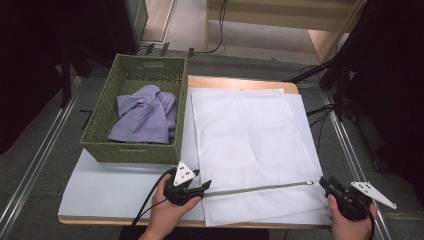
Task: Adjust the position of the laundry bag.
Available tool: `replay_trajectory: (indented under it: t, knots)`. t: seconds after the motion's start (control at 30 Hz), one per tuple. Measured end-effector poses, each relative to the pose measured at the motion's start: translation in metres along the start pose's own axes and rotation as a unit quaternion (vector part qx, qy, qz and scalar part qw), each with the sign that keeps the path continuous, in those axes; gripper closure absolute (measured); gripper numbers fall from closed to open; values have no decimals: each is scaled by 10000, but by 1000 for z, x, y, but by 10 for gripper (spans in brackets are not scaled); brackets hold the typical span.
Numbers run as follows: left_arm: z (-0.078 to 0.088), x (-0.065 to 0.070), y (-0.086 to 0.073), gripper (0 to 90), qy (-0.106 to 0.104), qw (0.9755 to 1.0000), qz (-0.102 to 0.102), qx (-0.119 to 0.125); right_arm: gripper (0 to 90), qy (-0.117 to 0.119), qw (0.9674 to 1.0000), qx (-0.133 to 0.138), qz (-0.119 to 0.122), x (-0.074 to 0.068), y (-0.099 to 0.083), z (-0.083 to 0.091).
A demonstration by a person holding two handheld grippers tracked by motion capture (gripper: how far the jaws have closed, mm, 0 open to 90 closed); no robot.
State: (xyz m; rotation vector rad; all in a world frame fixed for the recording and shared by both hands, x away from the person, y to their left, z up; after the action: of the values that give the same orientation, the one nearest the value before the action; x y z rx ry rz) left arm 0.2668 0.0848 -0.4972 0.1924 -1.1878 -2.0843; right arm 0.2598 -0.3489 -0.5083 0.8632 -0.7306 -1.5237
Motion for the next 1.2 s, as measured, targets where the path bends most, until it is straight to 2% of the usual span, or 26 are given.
replay_trajectory:
  t: [0.17,0.3,0.43,0.6,0.73,0.87,1.07,1.2]
  knots:
    - [-4,1,-4,442,51,9999,34,-103,628,-40,9997,-227,10,-1,-5,-7]
    - [-8,1,-7,447,188,9995,13,-259,629,-50,9995,-318,61,-1,-7,-11]
    - [-11,0,-8,471,324,9985,79,-444,650,-35,9990,-441,68,-1,-9,-13]
    - [-13,4,-9,507,615,9965,-195,-539,673,-93,9984,-512,205,-3,-11,-14]
    - [-13,3,-9,583,698,9961,-149,-514,709,-163,9983,-516,233,-4,-11,-14]
    - [-13,5,-9,699,651,9959,-296,-556,734,-223,9980,-495,318,-5,-12,-13]
    - [-13,4,-8,899,474,9971,-257,-545,789,-357,9978,-414,371,-6,-12,-11]
    - [-12,2,-7,900,395,9977,-170,-523,802,-382,9978,-364,400,-7,-13,-10]
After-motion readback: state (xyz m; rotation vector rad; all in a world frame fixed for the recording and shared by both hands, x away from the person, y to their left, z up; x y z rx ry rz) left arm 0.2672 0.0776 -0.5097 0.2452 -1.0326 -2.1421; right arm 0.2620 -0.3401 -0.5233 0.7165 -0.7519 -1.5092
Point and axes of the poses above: each handheld gripper's, and its own axes: z roughly backward along the jaws, y roughly out of its top, x roughly to its right, the point moved 5 cm from there along -z, roughly forward along the jaws, and after that the axes turned 9 degrees about -y, right-handed, at the moved point
